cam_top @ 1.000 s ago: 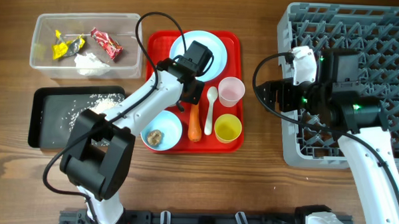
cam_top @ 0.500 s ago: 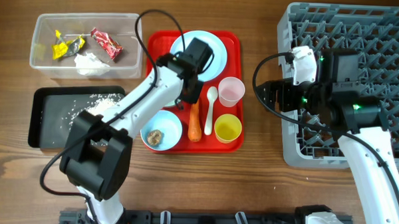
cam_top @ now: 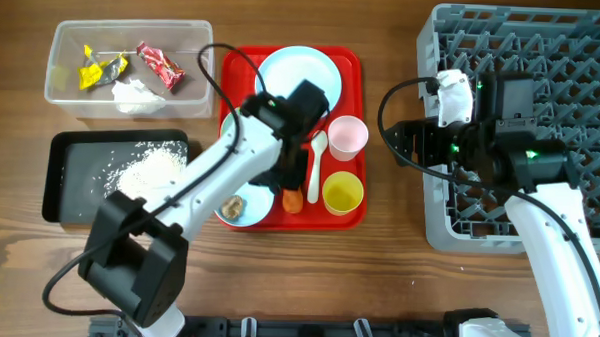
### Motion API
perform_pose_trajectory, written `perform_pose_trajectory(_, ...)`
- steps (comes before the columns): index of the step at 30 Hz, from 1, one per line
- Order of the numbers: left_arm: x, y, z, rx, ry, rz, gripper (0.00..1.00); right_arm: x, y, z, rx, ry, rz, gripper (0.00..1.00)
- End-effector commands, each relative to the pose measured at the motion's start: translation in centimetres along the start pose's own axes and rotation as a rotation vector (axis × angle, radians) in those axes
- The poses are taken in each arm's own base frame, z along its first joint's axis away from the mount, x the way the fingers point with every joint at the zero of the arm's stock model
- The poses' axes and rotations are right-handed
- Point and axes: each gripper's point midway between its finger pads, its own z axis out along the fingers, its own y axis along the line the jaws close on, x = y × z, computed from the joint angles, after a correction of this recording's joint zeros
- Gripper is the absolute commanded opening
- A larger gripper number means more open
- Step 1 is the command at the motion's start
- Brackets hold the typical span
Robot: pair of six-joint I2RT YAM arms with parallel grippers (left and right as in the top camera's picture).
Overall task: Sort waste into correct bins and load items into the dishwasher rack
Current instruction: 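Return the empty green bowl to the red tray with left gripper, then grasp the light-blue bowl with the food scrap using left gripper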
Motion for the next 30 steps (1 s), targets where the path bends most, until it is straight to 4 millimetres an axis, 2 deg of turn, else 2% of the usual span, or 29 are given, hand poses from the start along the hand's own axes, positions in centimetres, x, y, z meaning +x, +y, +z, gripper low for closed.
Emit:
perform_pose_trajectory(1,2.1,-0.3,2.1,-0.009,0.056,-0.041,0.45,-0.3,-0.2,0.2,0.008,0.005,0.009,1.0)
perform_pose_trajectory(7,2.8,0.2,4.4,-0.019,0.064,-0.069,0.42,-0.2,-0.3,0.3,0.008,0.007,0.009,1.0)
perform_pose_trajectory(10,3.2,0.4,5.7,-0.023,0.068,-0.095,0.28,-0.3,-0.3,0.3,0.008,0.006,0.009,1.0)
perform_pose_trajectory(14,3.1,0.6,5.8,-0.029,0.06,-0.094,0.15,-0.3,-0.3,0.3,0.009,0.006,0.009,1.0)
perform_pose_trajectory(17,2.8,1.4,6.1,-0.073,0.033,-0.115,0.12,-0.2,-0.3,0.3,0.009,0.007,0.009,1.0)
perform_pose_trajectory(20,3.1,1.5,6.4,-0.077,0.038,-0.115,0.04,-0.2,-0.3,0.3,0.009,0.007,0.01,1.0)
perform_pose_trajectory(23,3.1,1.6,6.4,-0.077,0.04,-0.114,0.04,-0.2,-0.3,0.3,0.008,0.007,0.01,1.0)
perform_pose_trajectory(24,3.3,1.6,6.2,-0.077,0.047,-0.114,0.04,-0.2,-0.3,0.3,0.008,0.007,0.01,1.0)
perform_pose_trajectory(26,3.5,1.2,4.4,-0.059,0.067,-0.114,0.04,-0.2,-0.3,0.3,0.008,0.007,0.009,1.0)
perform_pose_trajectory(30,2.1,0.9,-0.3,-0.005,-0.02,-0.102,0.04,-0.3,-0.3,0.3,0.009,0.005,0.009,1.0)
